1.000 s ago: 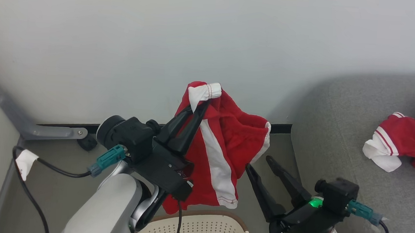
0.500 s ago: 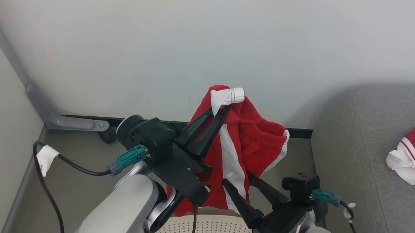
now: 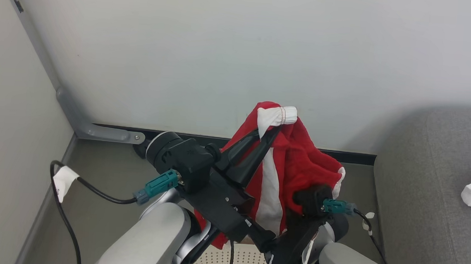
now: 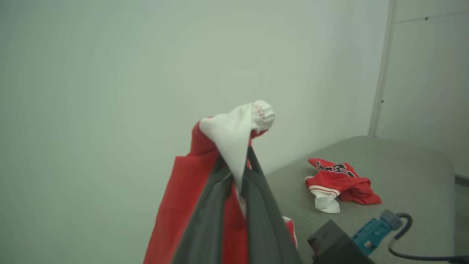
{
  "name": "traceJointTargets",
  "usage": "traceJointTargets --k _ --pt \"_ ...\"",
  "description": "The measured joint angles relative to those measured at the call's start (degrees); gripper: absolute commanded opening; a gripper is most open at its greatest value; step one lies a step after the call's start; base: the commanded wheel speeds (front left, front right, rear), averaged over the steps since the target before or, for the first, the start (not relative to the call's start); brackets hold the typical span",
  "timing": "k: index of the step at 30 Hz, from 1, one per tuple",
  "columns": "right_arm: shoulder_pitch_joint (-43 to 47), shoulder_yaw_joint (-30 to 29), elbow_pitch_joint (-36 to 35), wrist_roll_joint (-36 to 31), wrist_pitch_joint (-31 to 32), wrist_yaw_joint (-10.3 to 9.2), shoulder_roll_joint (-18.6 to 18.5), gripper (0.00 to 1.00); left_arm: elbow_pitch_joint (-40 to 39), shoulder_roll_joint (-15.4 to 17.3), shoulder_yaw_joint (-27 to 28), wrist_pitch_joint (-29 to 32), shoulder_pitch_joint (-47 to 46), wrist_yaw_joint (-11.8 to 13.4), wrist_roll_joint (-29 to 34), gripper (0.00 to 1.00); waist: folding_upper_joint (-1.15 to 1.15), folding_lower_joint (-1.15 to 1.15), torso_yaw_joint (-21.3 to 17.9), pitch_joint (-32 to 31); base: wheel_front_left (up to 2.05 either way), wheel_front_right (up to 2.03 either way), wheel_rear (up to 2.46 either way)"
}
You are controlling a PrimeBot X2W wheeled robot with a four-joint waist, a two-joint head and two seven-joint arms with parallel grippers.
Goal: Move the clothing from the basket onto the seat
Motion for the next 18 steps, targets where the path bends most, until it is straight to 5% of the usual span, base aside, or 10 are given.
traceJointTargets --k 4,6,7,18 --pt "-1.5 2.0 1.8 1.0 -0.6 0.00 0.8 1.00 -0.3 0.2 0.0 0.1 0.1 0.0 -0.3 0.00 0.00 0.00 0.4 0.1 0.00 0.00 0.00" --pt "-1.9 2.4 2.5 1.6 -1.4 0.00 0.9 0.20 -0.4 0.3 0.1 0.2 0.1 0.0 -0.4 0.00 0.00 0.00 0.4 0.2 0.00 0.00 0.00" --pt "-2.0 2.7 2.9 2.1 -1.8 0.00 0.9 0.00 -0.4 0.3 0.1 0.3 0.2 0.0 -0.4 0.00 0.00 0.00 0.4 0.2 0.00 0.00 0.00" --pt "-2.9 2.6 3.4 5.1 -6.2 0.00 -0.5 0.00 0.4 3.8 2.5 0.3 4.7 1.5 -1.3 0.00 0.00 0.00 -1.6 0.2 0.00 0.00 0.00"
